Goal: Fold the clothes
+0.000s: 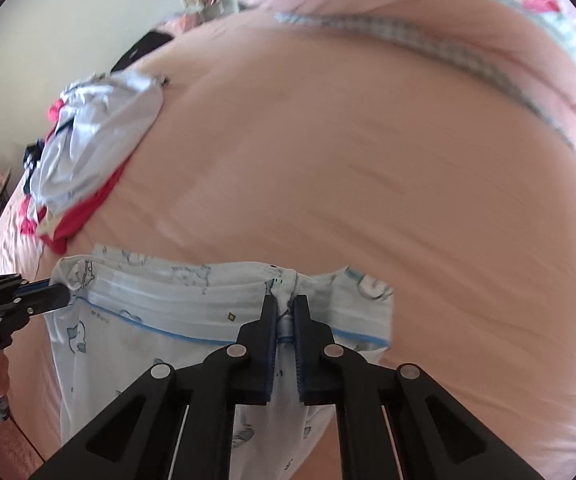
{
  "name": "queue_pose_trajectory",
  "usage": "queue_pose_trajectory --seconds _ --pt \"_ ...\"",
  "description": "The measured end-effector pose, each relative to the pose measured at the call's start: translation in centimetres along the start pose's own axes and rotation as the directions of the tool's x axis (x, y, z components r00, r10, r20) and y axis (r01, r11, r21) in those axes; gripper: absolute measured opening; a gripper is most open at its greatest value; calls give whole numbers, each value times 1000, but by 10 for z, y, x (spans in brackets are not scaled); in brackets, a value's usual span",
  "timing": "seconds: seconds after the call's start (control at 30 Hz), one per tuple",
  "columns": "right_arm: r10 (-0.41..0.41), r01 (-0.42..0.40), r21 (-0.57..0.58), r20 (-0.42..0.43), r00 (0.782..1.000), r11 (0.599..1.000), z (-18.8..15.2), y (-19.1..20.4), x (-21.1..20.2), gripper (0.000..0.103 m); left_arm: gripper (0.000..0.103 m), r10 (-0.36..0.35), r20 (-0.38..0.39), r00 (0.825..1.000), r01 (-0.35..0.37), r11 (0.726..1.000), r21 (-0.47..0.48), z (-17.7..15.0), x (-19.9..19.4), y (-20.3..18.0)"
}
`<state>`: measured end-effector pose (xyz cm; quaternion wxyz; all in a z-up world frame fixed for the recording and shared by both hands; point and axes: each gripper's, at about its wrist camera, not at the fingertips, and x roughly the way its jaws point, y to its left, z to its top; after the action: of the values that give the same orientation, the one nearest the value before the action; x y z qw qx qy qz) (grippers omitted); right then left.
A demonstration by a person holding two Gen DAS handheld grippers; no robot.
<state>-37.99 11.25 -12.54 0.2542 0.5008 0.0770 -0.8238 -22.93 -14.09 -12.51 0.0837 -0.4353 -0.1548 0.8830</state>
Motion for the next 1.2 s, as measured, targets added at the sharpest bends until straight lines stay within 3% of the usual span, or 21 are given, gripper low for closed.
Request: queue_pose_trajectory --seconds 0.1,0.17,0.3,0.37,0.43,0.53,0.63,0.67,0.73,0.77,0.83,0.9,0.97,1.0,1.03,1.07,1.1,1.13,1.2 --pt "-21 19 38 51 998 999 6 -5 -11 5 6 16 18 1000 -16 1000 7 10 -2 3" --pt "-25 22 67 40 999 997 10 -12 -4 6 6 40 0 999 -40 999 -5 13 6 11" --pt "-53 58 111 -44 998 992 10 -24 42 8 7 36 -151 988 -49 995 -85 5 54 42" --pt "-32 34 167 -11 999 985 7 -31 45 19 8 -7 -119 993 -7 993 -115 7 53 51" --pt "-10 7 242 14 1000 970 4 -39 41 19 8 -4 -108 994 -14 987 -158 14 42 56" --pt "15 -29 364 41 999 931 0 -51 25 20 10 46 -32 998 -50 990 -133 17 22 56" --pt "-89 64 307 66 994 949 3 -34 3 20 11 52 -10 999 -53 993 -105 17 13 52" --pt "-109 83 281 76 991 956 4 -27 -3 20 11 22 -18 1000 -23 996 -86 17 15 45" --pt "-103 81 217 91 991 973 6 -10 -9 23 11 -48 -47 998 46 998 -41 15 21 31" --pt "-97 80 181 89 991 980 7 -1 -8 31 11 -74 -80 994 73 997 -14 13 28 24" --pt "-107 104 134 17 994 985 6 5 12 35 11 -44 -129 991 48 998 27 6 40 15" --pt "-123 127 89 -51 991 988 6 9 32 33 11 21 -155 988 -10 997 71 5 53 10" --pt "-141 146 126 -43 989 981 4 -2 34 14 10 74 -115 991 -71 997 32 11 51 21" --pt "-148 151 158 -32 988 976 3 -9 32 10 11 87 -91 992 -88 996 -4 15 48 29" --pt "-202 205 193 -33 979 959 2 -16 26 10 11 108 -64 992 -111 993 -41 19 43 36" --pt "-260 262 224 -37 965 939 1 -22 22 16 11 148 -37 988 -150 986 -75 20 38 43" --pt "-334 336 227 -47 941 914 0 -26 18 16 11 135 -25 990 -137 987 -83 20 34 45" --pt "-356 356 245 -46 933 902 -2 -32 15 16 11 122 -14 992 -123 989 -86 20 31 47" --pt "-261 256 307 -26 965 917 -4 -40 10 16 11 88 -9 996 -88 994 -61 21 28 39"
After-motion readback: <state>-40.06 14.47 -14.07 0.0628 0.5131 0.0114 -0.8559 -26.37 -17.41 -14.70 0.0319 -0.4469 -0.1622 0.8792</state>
